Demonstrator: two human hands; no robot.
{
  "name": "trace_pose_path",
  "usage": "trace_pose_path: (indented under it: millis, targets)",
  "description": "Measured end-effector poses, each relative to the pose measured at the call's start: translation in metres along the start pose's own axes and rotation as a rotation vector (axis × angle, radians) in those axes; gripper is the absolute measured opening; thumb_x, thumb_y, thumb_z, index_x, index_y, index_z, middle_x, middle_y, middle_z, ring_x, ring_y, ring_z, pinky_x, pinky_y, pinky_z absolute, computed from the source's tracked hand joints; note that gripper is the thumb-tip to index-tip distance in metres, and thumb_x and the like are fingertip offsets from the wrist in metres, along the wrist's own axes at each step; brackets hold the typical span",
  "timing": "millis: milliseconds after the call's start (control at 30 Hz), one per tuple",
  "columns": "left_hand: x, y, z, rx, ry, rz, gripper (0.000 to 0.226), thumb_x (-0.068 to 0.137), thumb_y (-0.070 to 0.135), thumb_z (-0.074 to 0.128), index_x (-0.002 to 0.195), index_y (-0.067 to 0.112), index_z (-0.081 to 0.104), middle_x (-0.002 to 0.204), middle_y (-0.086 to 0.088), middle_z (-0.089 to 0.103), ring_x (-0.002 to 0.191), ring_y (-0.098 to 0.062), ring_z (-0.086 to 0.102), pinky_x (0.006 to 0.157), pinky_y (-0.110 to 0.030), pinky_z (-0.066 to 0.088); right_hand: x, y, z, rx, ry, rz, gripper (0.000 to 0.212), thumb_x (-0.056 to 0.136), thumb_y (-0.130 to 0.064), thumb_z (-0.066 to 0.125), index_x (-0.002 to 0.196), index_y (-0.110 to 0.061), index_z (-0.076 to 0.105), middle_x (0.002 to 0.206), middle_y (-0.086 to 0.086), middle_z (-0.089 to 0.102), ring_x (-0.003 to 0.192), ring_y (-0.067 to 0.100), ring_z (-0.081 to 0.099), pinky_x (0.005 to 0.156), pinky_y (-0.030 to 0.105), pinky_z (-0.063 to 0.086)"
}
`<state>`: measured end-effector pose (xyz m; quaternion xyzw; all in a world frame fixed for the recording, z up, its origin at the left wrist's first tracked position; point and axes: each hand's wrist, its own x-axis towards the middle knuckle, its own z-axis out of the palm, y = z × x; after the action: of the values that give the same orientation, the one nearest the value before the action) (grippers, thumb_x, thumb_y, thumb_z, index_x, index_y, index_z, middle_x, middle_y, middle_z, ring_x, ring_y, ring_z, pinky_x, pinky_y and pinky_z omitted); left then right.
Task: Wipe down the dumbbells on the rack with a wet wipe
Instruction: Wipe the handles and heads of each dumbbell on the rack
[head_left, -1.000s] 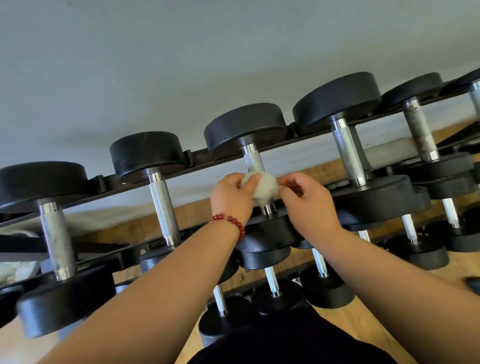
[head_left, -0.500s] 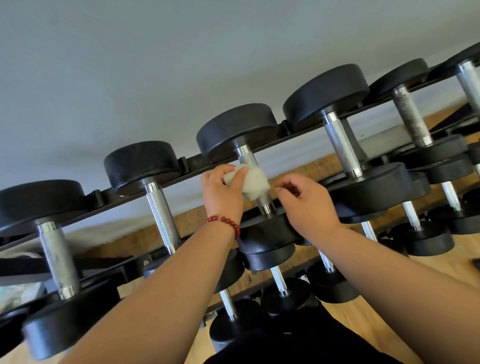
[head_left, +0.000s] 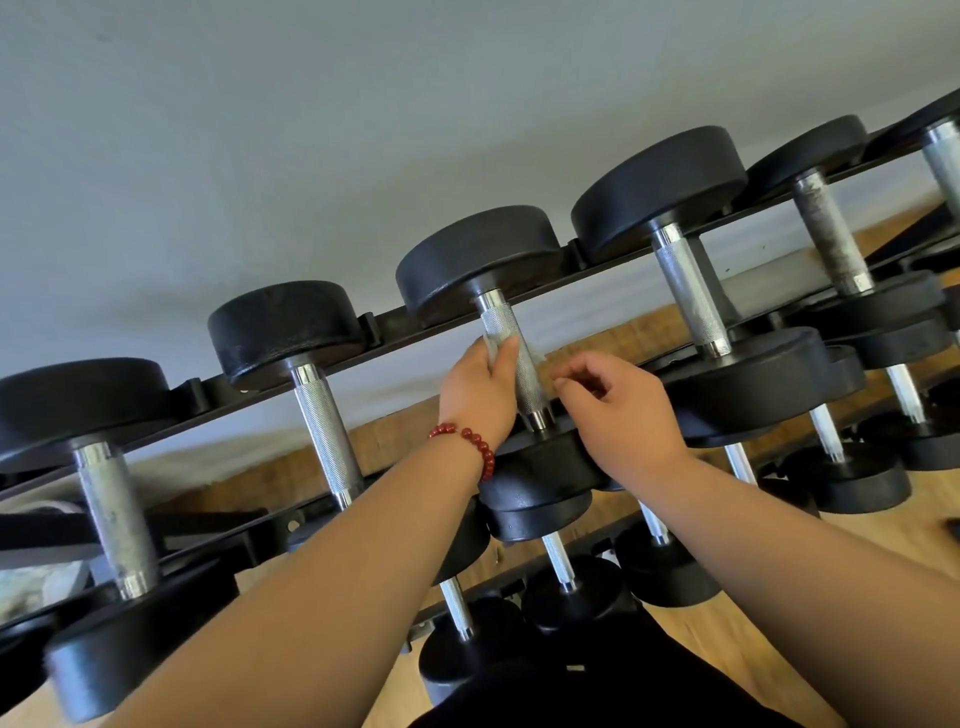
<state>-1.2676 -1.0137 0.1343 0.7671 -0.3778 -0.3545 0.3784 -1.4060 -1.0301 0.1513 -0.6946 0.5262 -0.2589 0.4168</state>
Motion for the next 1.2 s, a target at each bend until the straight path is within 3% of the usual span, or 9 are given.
trace_pose_path:
  millis: [133, 300, 367, 467, 700, 867, 1033, 1133, 1200]
  targets:
    - [0.005, 0.007, 0.006, -0.095, -0.093, -0.074, 0.04, 0.103, 0.045, 0.03, 0.114, 0.013, 0.051, 0.1, 0.0, 0.061, 0.085, -0.011, 0.058, 0.066, -0.018, 0.041, -0.001, 0.001, 0.0, 0.025, -0.005, -0.027, 0.015, 0.088, -0.017, 0.064, 0.08, -0.029, 0.065, 0.075, -0.013, 0.063, 0.074, 0.0, 0.057, 0.064, 0.006, 0.04]
    - [0.0, -0.016, -0.005, -0.464, -0.157, -0.158, 0.035, 0.087, 0.032, 0.045, 0.116, 0.028, 0.065, 0.118, -0.01, 0.066, 0.111, -0.029, 0.062, 0.101, -0.045, 0.049, -0.006, 0.005, -0.003, 0.089, -0.029, -0.033, 0.013, 0.086, -0.027, 0.071, 0.079, -0.035, 0.063, 0.076, -0.017, 0.064, 0.077, -0.003, 0.059, 0.072, 0.015, 0.045]
    - [-0.002, -0.024, -0.009, -0.448, -0.168, -0.14, 0.026, 0.094, 0.028, 0.054, 0.116, 0.04, 0.061, 0.118, 0.002, 0.067, 0.111, -0.019, 0.064, 0.098, -0.035, 0.05, -0.008, 0.012, -0.002, 0.134, -0.031, 0.044, 0.013, 0.078, -0.044, 0.073, 0.086, -0.037, 0.064, 0.085, -0.017, 0.064, 0.087, 0.004, 0.062, 0.08, 0.033, 0.053]
    - [-0.001, -0.015, -0.008, -0.217, -0.156, -0.083, 0.019, 0.097, 0.037, 0.054, 0.114, 0.029, 0.059, 0.105, 0.01, 0.066, 0.096, -0.009, 0.063, 0.078, -0.02, 0.049, -0.009, 0.014, -0.003, 0.157, -0.067, 0.137, 0.05, 0.062, -0.069, 0.068, 0.102, -0.04, 0.061, 0.101, -0.015, 0.061, 0.101, 0.017, 0.062, 0.089, 0.047, 0.054]
    - [0.015, -0.006, -0.002, 0.055, -0.192, -0.025, 0.054, 0.097, 0.053, 0.044, 0.127, 0.009, 0.046, 0.112, -0.004, 0.062, 0.097, -0.021, 0.061, 0.088, -0.033, 0.048, -0.015, 0.016, -0.008, 0.025, -0.167, 0.143, 0.09, 0.056, -0.073, 0.062, 0.135, -0.033, 0.044, 0.131, -0.015, 0.042, 0.121, 0.004, 0.039, 0.101, 0.03, 0.038]
    - [0.008, -0.006, 0.003, 0.142, -0.207, -0.046, 0.052, 0.098, 0.05, 0.044, 0.126, 0.006, 0.048, 0.102, 0.0, 0.055, 0.089, -0.016, 0.054, 0.077, -0.025, 0.041, -0.014, 0.024, -0.004, 0.068, -0.152, 0.182, 0.081, 0.055, -0.08, 0.066, 0.125, -0.043, 0.048, 0.124, -0.013, 0.055, 0.115, 0.017, 0.057, 0.096, 0.046, 0.051]
    - [0.029, 0.007, 0.008, -0.17, 0.031, -0.101, 0.047, 0.097, 0.05, 0.045, 0.106, 0.008, 0.062, 0.074, 0.007, 0.072, 0.069, 0.0, 0.067, 0.056, -0.011, 0.05, -0.014, 0.028, -0.002, 0.106, -0.144, 0.168, 0.085, 0.05, -0.086, 0.065, 0.122, -0.043, 0.051, 0.122, -0.013, 0.056, 0.113, 0.018, 0.059, 0.094, 0.047, 0.052]
    - [0.027, 0.008, 0.012, -0.23, -0.009, -0.145, 0.042, 0.097, 0.05, 0.047, 0.102, 0.011, 0.061, 0.082, 0.001, 0.073, 0.079, -0.012, 0.071, 0.072, -0.026, 0.056, -0.014, 0.031, 0.0, 0.107, -0.13, 0.144, 0.073, 0.053, -0.085, 0.063, 0.116, -0.048, 0.053, 0.119, -0.013, 0.059, 0.111, 0.017, 0.06, 0.091, 0.048, 0.053]
    - [0.02, 0.001, 0.01, -0.004, -0.116, -0.119, 0.05, 0.095, 0.054, 0.047, 0.11, 0.007, 0.056, 0.095, -0.002, 0.069, 0.086, -0.018, 0.066, 0.078, -0.031, 0.052, -0.013, 0.031, 0.001, 0.123, -0.118, 0.143, 0.06, 0.056, -0.082, 0.064, 0.108, -0.053, 0.054, 0.116, -0.013, 0.061, 0.108, 0.017, 0.061, 0.09, 0.048, 0.053]
